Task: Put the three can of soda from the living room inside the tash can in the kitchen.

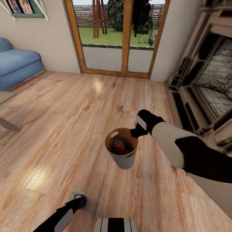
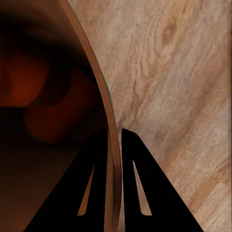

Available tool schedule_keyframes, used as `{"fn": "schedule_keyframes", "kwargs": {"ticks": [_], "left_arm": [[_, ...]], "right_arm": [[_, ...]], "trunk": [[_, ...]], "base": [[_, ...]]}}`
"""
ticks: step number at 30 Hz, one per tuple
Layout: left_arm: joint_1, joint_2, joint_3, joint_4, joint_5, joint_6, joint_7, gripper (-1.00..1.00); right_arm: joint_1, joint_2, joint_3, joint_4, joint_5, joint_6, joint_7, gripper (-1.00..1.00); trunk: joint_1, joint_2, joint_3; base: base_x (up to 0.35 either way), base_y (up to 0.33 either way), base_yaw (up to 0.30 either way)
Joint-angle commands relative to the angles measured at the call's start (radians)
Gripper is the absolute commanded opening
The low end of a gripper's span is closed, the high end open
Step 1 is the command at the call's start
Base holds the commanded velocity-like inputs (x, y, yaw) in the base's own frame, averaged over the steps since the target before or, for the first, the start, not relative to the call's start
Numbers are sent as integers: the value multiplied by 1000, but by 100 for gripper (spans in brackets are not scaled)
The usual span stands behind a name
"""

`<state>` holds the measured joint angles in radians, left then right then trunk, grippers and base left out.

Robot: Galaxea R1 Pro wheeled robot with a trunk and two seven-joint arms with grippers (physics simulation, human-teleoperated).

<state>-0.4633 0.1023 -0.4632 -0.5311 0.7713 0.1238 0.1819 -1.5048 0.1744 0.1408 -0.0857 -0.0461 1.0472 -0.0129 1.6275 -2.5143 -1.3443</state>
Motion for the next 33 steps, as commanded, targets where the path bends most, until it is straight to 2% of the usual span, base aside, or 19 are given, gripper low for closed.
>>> {"fn": "schedule_keyframes", "kwargs": {"ticks": [1, 11, 18, 20, 21, 24, 28, 30, 33], "left_arm": [[0, -1, 0, 0, -1, 1, 0, -100], [0, -4, 0, -11, 0, 5, -4, -100], [1, 3, 1, -44, 3, 13, -5, -100], [1, 5, 2, -96, 5, 33, -5, -100], [2, 7, 6, -170, 5, 79, -4, -100], [3, 17, 12, -249, 6, 143, -3, -100], [4, 35, 16, -307, 10, 195, -1, -100], [4, 45, 18, -332, 11, 242, 0, -100], [5, 80, 21, -379, 13, 317, 4, -100]], "right_arm": [[0, 0, -16, 0, -21, 0, 5, -100], [0, 0, -15, 7, -21, 0, 5, -100], [2, 0, -13, 26, -18, 0, 4, -100], [4, 0, -12, 28, -16, 0, 3, -100], [6, 0, -11, 27, -14, 0, 1, -100], [8, 0, -11, 27, -12, 0, 0, -100], [28, -3, -10, 26, -7, 0, -5, -100], [48, -4, -10, 23, -7, 0, -24, -100], [84, -5, -10, 17, -6, 0, -69, -100]], "trunk": [[0, 0, 4], [-5, 3, 43], [-8, 4, 70], [-9, 5, 77], [-9, 5, 81], [-11, 6, 93], [-13, 7, 108], [-14, 7, 116], [-15, 8, 128]], "base": [[0, 0, 0], [0, 0, 0], [0, 0, 0], [0, 0, 0], [0, 0, 0], [0, 0, 0], [0, 0, 0], [0, 0, 0], [0, 0, 0]]}}
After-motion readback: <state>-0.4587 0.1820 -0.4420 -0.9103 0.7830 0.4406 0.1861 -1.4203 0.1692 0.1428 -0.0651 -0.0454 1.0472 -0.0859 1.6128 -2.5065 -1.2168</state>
